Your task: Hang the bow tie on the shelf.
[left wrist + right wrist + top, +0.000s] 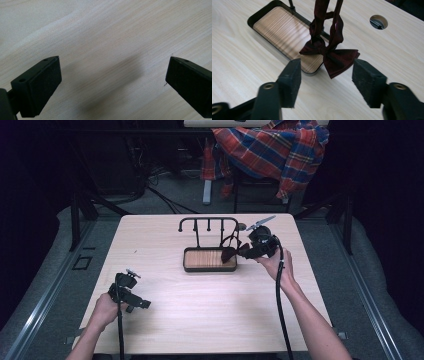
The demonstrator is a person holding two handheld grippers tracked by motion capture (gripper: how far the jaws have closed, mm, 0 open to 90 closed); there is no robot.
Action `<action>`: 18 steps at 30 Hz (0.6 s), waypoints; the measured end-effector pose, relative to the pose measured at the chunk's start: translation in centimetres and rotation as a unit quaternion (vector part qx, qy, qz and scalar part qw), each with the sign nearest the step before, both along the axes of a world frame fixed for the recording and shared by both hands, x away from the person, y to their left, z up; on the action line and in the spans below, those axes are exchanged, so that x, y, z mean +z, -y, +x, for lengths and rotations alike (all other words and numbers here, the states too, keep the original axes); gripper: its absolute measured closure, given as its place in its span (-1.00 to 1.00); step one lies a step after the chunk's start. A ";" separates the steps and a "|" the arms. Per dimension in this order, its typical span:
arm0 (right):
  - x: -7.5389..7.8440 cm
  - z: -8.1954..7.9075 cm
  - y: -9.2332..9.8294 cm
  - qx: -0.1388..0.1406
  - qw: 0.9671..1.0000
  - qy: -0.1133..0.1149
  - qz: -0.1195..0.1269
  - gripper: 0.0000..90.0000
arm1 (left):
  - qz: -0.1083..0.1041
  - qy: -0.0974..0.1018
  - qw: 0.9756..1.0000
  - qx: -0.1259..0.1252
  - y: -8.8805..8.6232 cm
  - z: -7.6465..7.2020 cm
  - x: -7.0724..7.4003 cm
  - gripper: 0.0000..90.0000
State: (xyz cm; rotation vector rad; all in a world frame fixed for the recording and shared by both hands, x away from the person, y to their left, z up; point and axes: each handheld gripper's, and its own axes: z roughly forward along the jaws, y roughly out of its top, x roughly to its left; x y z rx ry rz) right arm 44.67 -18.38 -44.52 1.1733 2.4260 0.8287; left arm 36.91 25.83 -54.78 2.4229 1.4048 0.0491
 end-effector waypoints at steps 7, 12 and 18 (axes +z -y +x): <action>1.0 -1.5 0.0 0.009 1.000 -0.009 -0.005 -0.49 | 0.000 0.001 1.000 -0.003 0.0 0.0 0.1 -0.99; 1.6 -2.8 0.1 0.021 1.000 -0.013 -0.011 -0.57 | 0.000 0.000 1.000 -0.002 0.1 0.0 0.1 -0.99; 1.9 -4.3 0.2 0.034 0.999 -0.022 -0.012 -0.67 | -0.001 0.000 1.000 -0.001 0.1 0.0 0.1 -0.99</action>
